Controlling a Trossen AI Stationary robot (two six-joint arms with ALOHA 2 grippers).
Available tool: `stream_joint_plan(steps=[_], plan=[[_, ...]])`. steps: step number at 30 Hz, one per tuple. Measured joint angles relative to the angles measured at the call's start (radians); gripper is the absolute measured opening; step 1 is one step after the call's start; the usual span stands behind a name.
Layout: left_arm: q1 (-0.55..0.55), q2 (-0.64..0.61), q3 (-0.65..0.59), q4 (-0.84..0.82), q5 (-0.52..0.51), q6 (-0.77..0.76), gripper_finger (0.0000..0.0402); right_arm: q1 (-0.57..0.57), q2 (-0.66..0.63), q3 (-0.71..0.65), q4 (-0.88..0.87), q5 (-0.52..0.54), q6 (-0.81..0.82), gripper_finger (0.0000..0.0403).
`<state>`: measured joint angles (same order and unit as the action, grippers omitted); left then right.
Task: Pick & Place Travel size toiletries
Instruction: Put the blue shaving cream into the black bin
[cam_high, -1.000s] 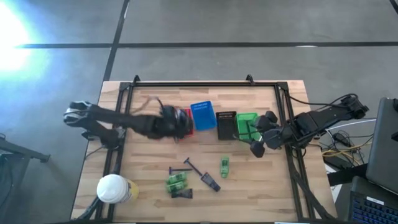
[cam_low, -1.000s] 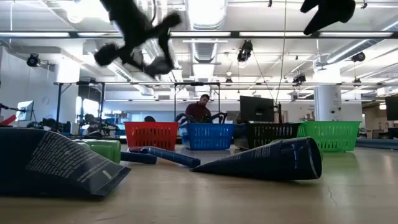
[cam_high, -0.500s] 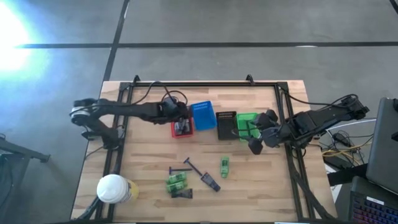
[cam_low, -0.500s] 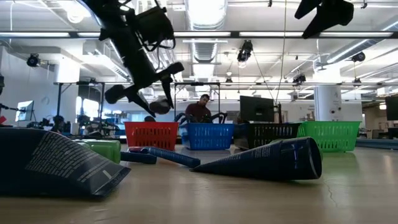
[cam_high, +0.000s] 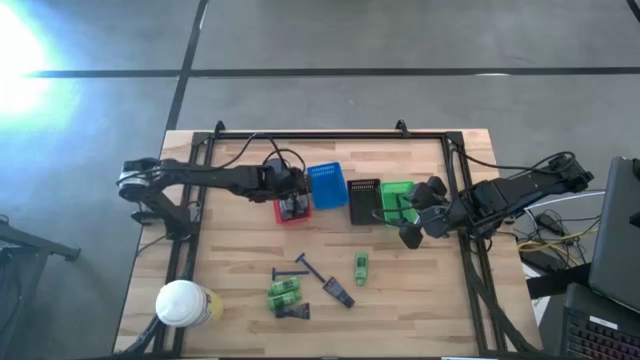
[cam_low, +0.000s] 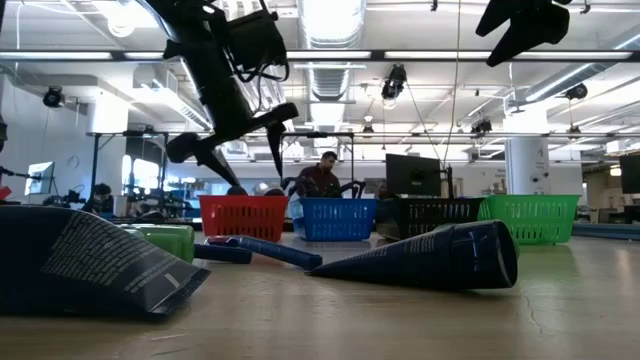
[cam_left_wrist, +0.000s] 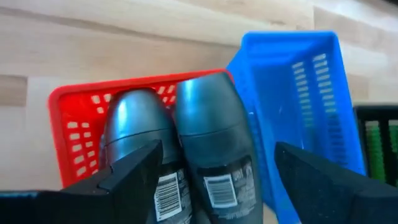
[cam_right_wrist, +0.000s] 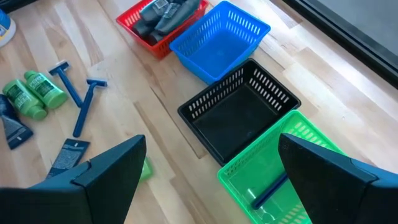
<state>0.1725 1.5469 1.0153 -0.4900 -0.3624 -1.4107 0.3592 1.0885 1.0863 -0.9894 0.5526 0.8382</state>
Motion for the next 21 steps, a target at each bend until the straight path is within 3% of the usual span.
stream_joint_plan(steps=[6,12,15,18,21], plan=[[-0.088,-0.058,0.059,0.003,-0.04,0.091,0.0298,0.001,0.0,0.0,-0.002,-0.002,-0.011,0.0363],[-0.246,-0.065,0.197,0.002,-0.154,0.398,0.0295,-0.005,0.013,-0.004,0.026,-0.008,-0.084,0.0364],[-0.344,-0.065,0.247,0.007,-0.151,0.534,0.0295,-0.029,0.051,-0.009,0.109,-0.127,-0.151,0.0364],[-0.449,-0.065,0.258,0.002,-0.114,0.566,0.0295,-0.049,0.127,-0.011,0.174,-0.271,-0.168,0.0363],[-0.547,-0.062,0.236,0.008,-0.097,0.561,0.0295,-0.049,0.2,-0.013,0.169,-0.291,-0.2,0.0364]])
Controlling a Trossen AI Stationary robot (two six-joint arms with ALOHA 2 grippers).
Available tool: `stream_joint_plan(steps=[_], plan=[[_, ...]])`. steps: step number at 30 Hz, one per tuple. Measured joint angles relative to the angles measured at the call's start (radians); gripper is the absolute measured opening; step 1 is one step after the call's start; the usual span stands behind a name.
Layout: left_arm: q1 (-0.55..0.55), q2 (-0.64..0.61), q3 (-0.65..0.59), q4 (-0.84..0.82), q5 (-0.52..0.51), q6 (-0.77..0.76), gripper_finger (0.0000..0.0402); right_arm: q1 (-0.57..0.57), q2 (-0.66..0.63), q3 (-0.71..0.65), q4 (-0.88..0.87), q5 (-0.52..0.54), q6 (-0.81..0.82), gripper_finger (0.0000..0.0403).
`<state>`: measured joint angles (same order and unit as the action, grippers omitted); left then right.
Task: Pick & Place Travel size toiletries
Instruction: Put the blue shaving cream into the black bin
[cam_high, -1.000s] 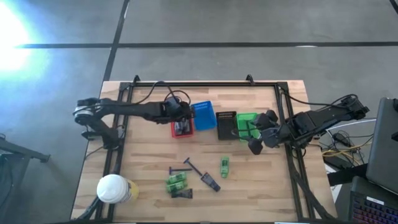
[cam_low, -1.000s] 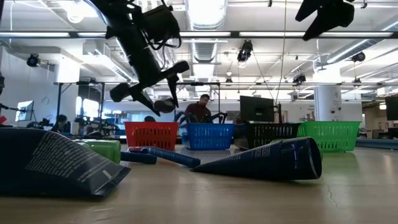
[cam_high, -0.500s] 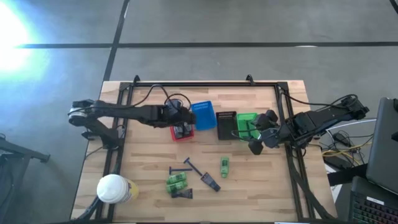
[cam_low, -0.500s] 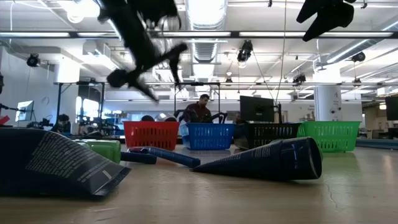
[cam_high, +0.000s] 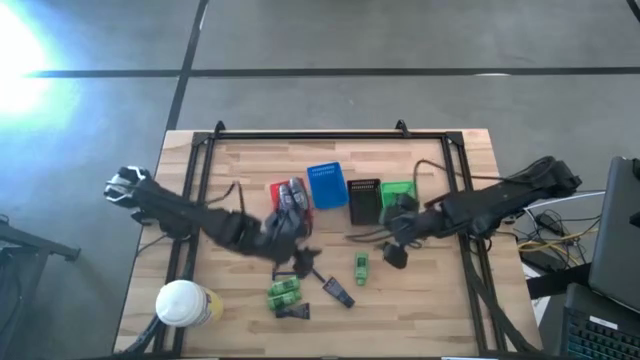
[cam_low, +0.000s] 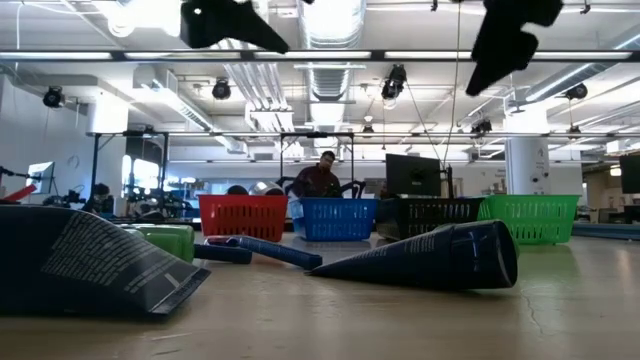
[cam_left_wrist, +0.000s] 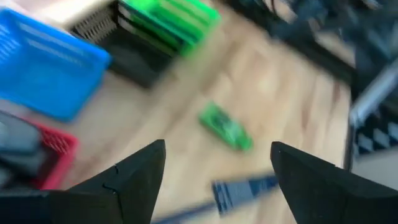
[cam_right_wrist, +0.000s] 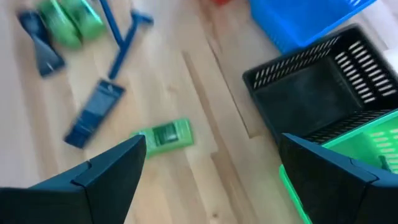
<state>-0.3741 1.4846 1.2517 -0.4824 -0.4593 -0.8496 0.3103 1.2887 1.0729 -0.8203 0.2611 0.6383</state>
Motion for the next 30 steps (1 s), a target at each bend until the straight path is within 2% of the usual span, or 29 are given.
stream_joint_plan(steps=[3,7,13,18,25,30], plan=[[-0.081,0.025,-0.036,-0.009,0.013,0.019,0.0293,0.006,0.059,0.0,0.005,-0.043,-0.01,0.0364],[-0.135,0.072,-0.087,-0.007,0.112,0.009,0.0293,0.023,0.149,0.0,0.074,-0.154,0.016,0.0364],[-0.2,0.118,-0.145,-0.014,0.232,-0.038,0.0288,0.079,0.274,0.0,0.238,-0.166,0.125,0.0363],[-0.232,0.118,-0.17,-0.018,0.236,-0.034,0.0282,0.099,0.342,0.002,0.367,-0.168,0.208,0.0364],[-0.255,0.118,-0.177,-0.041,0.242,0.185,0.0282,0.183,0.451,0.01,0.543,-0.131,0.189,0.0363],[-0.299,0.102,-0.178,-0.162,0.219,0.265,0.0282,0.233,0.545,0.098,0.459,-0.081,0.233,0.0363]])
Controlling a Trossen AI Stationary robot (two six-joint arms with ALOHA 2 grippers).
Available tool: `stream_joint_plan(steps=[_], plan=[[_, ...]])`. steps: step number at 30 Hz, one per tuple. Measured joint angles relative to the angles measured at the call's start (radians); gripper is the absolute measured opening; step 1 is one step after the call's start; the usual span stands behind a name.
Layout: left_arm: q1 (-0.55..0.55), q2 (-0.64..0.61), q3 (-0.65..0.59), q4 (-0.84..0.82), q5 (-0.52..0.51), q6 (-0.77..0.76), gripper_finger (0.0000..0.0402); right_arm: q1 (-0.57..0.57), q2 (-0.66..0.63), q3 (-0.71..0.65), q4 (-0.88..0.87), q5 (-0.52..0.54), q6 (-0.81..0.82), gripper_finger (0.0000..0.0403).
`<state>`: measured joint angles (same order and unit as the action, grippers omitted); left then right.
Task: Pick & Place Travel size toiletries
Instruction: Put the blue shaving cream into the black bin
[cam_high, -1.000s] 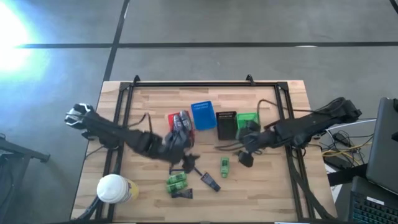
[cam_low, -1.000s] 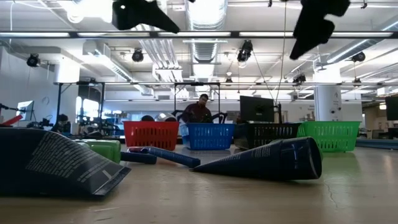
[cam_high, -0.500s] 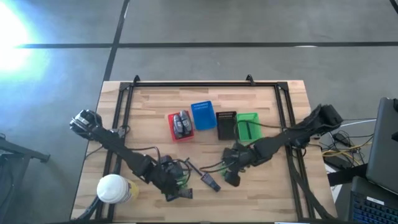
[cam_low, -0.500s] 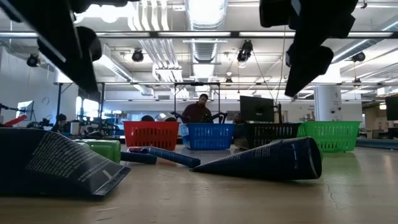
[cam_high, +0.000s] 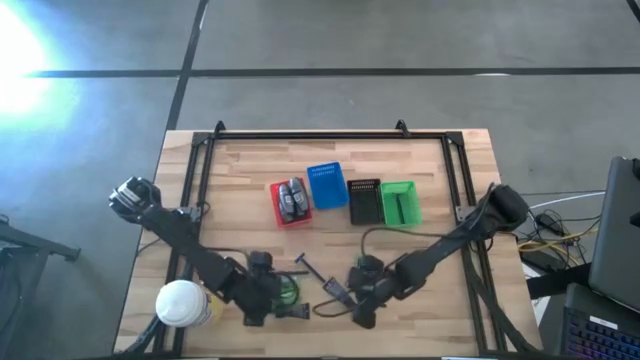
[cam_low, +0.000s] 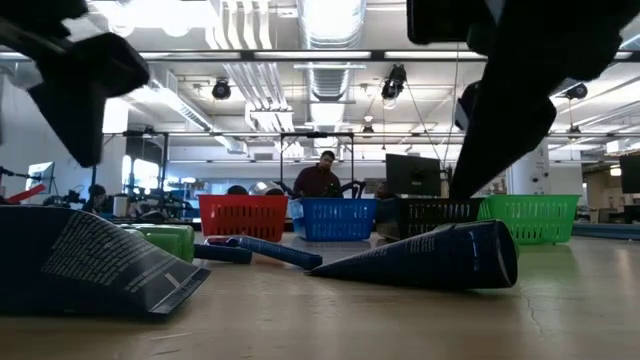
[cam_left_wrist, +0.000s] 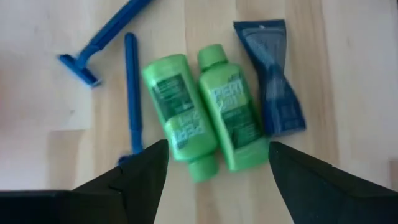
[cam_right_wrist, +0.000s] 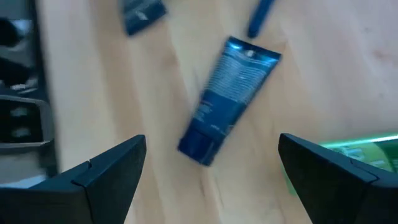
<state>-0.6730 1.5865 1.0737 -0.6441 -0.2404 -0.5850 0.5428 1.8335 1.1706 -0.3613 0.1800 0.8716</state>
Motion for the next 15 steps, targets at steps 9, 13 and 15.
stream_joint_plan(steps=[9,13,15], plan=[[-0.05,-0.069,-0.047,-0.026,-0.114,-0.013,0.0282,0.023,0.147,0.2,-0.161,0.017,0.057,0.0363],[-0.051,-0.074,-0.05,-0.026,-0.129,-0.008,0.0282,0.021,0.211,0.257,-0.216,0.045,0.056,0.0361],[-0.05,-0.076,-0.05,-0.026,-0.13,0.009,0.0282,0.022,0.238,0.27,-0.215,0.047,0.057,0.0355]])
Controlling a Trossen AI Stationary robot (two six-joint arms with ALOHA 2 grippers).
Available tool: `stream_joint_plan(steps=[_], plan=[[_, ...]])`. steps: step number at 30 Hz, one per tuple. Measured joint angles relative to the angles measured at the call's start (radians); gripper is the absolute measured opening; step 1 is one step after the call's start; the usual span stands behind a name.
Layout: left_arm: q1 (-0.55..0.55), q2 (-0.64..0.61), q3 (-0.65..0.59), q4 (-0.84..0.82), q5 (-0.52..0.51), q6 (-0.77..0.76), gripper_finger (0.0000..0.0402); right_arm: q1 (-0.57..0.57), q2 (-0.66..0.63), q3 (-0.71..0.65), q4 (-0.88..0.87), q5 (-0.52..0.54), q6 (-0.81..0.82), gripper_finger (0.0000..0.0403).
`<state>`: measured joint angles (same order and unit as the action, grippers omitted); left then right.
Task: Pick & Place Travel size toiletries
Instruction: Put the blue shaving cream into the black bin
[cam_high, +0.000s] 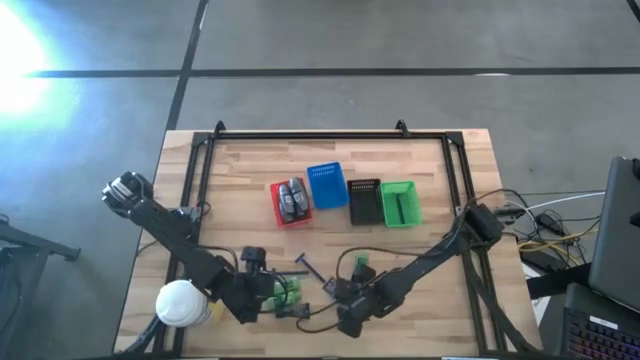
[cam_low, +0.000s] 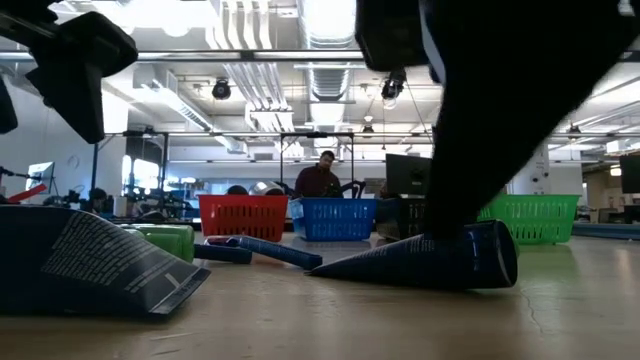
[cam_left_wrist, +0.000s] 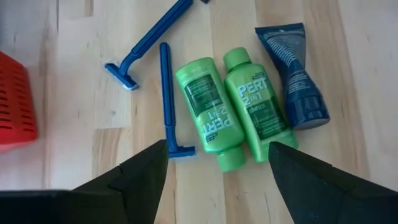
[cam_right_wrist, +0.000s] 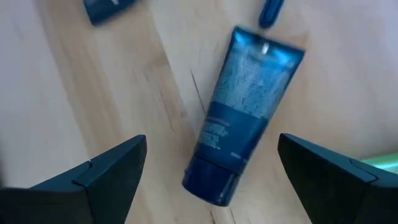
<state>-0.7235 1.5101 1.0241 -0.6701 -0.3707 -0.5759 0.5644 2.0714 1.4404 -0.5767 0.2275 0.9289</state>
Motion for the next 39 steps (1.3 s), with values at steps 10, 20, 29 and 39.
stream_joint_plan(steps=[10,20,29,39], plan=[[0.001,-0.005,0.0,-0.012,-0.004,0.051,0.0282,0.005,0.039,0.006,-0.024,-0.007,0.102,0.0274],[0.001,-0.021,0.0,-0.012,-0.019,0.014,0.0282,0.006,0.015,0.008,-0.026,-0.067,0.113,0.0132],[0.001,-0.143,0.002,-0.034,-0.131,-0.052,0.0282,-0.004,-0.232,0.009,-0.254,0.073,0.322,0.0118],[0.002,-0.346,0.002,-0.048,-0.409,-0.049,0.0282,-0.244,-0.495,-0.007,-0.405,0.273,0.489,0.0123]])
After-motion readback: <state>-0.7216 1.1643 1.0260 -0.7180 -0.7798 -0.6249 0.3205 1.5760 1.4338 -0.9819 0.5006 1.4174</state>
